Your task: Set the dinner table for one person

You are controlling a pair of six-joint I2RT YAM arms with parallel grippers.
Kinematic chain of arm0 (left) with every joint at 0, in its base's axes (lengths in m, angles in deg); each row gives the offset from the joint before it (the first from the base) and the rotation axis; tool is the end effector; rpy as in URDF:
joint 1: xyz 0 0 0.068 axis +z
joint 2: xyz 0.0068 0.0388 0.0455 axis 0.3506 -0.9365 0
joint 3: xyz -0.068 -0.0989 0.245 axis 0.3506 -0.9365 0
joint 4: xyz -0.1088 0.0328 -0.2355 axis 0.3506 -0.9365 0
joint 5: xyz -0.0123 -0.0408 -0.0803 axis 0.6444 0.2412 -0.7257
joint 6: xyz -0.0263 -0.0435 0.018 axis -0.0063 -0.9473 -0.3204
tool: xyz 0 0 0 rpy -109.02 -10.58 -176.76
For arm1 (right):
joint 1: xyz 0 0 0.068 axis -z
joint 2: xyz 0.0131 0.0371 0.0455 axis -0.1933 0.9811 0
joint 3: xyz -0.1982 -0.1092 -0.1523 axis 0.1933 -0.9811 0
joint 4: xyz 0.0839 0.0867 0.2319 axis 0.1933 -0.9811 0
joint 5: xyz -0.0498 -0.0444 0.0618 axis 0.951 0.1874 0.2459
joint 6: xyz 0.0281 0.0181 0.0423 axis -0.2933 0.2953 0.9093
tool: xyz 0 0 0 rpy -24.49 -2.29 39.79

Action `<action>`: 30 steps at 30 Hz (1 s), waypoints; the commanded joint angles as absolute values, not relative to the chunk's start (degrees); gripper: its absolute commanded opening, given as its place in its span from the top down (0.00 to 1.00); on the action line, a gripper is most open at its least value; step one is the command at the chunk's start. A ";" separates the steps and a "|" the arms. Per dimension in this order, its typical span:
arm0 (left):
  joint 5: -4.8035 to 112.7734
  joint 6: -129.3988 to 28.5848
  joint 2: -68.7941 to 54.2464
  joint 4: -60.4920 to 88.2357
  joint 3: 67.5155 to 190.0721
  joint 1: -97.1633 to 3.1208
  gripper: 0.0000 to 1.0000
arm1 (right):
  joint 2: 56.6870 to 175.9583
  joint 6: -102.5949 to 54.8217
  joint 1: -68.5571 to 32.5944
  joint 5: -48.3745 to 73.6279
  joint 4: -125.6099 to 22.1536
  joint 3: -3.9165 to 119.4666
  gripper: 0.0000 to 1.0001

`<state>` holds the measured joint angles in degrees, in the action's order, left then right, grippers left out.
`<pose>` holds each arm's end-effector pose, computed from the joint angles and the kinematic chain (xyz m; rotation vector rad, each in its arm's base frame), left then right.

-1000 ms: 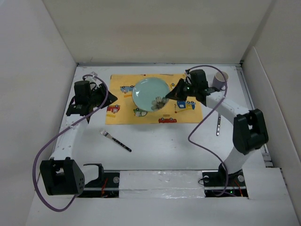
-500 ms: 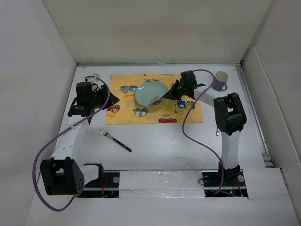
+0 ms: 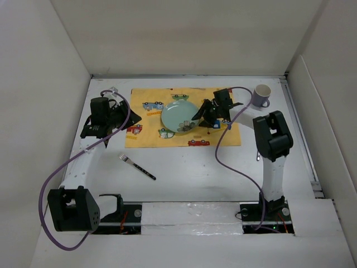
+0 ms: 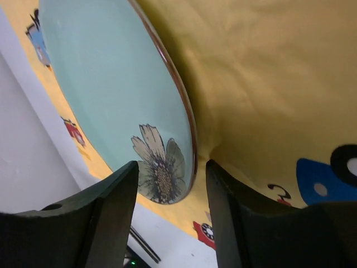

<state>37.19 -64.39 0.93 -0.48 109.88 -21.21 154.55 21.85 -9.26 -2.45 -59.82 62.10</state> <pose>0.2650 -0.0181 0.3091 -0.1638 2.0523 -0.7295 0.4152 0.1691 0.1553 0.5268 2.5506 1.0115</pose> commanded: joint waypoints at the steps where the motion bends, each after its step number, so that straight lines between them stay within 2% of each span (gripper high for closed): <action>1: 37.37 -63.88 1.77 0.78 110.50 -21.40 0.72 | 148.45 16.17 -9.16 -1.01 -64.82 64.32 0.41; 3: 37.46 -63.88 2.04 0.61 110.59 -21.40 0.72 | 146.00 14.04 -7.84 0.40 -66.85 64.76 0.42; 5: 37.20 -63.79 2.13 0.52 110.59 -21.40 0.72 | 142.04 10.71 -5.14 1.89 -70.02 65.46 0.63; 6: 36.94 -63.53 2.21 0.52 110.59 -21.40 0.73 | 140.64 9.83 -3.64 1.81 -70.38 65.55 0.85; 7: 36.93 -63.61 2.21 0.43 110.50 -21.40 0.79 | 137.93 8.95 -2.05 1.81 -70.55 65.55 0.96; 8: 36.85 -63.53 2.21 0.60 110.24 -21.40 0.88 | 136.77 8.68 -0.21 3.12 -70.56 65.72 1.00; 9: 36.50 -63.52 2.21 0.69 109.98 -21.40 0.96 | 135.80 8.67 3.55 4.00 -70.47 65.81 1.00; 10: 36.49 -63.52 2.21 0.78 109.71 -21.40 1.00 | 134.83 8.67 5.50 5.14 -70.56 65.99 1.00; 14: 36.14 -63.44 2.30 0.96 109.36 -21.40 1.00 | 133.50 8.67 13.42 17.58 -73.53 70.36 1.00; 15: 36.58 -63.26 2.30 0.78 109.45 -21.40 1.00 | 134.03 8.85 14.56 19.89 -75.46 71.60 0.97; 17: 36.93 -63.00 2.22 0.52 109.71 -21.40 0.96 | 135.17 8.85 16.85 27.69 -76.44 73.71 0.78; 18: 36.67 -63.00 2.13 0.52 110.06 -21.40 0.91 | 137.09 8.85 17.38 29.74 -77.49 76.25 0.61; 19: 36.50 -63.00 2.04 0.61 110.06 -21.40 0.82 | 138.24 8.59 18.17 31.41 -79.33 77.75 0.55; 21: 35.80 -63.26 1.78 0.87 110.06 -21.40 0.75 | 142.70 8.15 18.79 34.94 -82.84 82.57 0.47; 23: 35.79 -63.35 1.77 0.87 110.15 -21.40 0.71 | 145.62 8.50 19.31 37.39 -85.22 85.66 0.46; 29: 36.32 -63.00 1.77 0.78 109.97 -21.40 0.70 | 153.80 6.04 19.85 38.20 -86.63 91.99 0.47; 30: 36.67 -62.91 1.77 0.69 109.97 -21.40 0.70 | 155.98 6.04 20.37 38.63 -89.08 94.53 0.51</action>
<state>36.95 -63.73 0.93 -0.48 109.64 -21.21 153.54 7.78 19.44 34.46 -84.48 87.94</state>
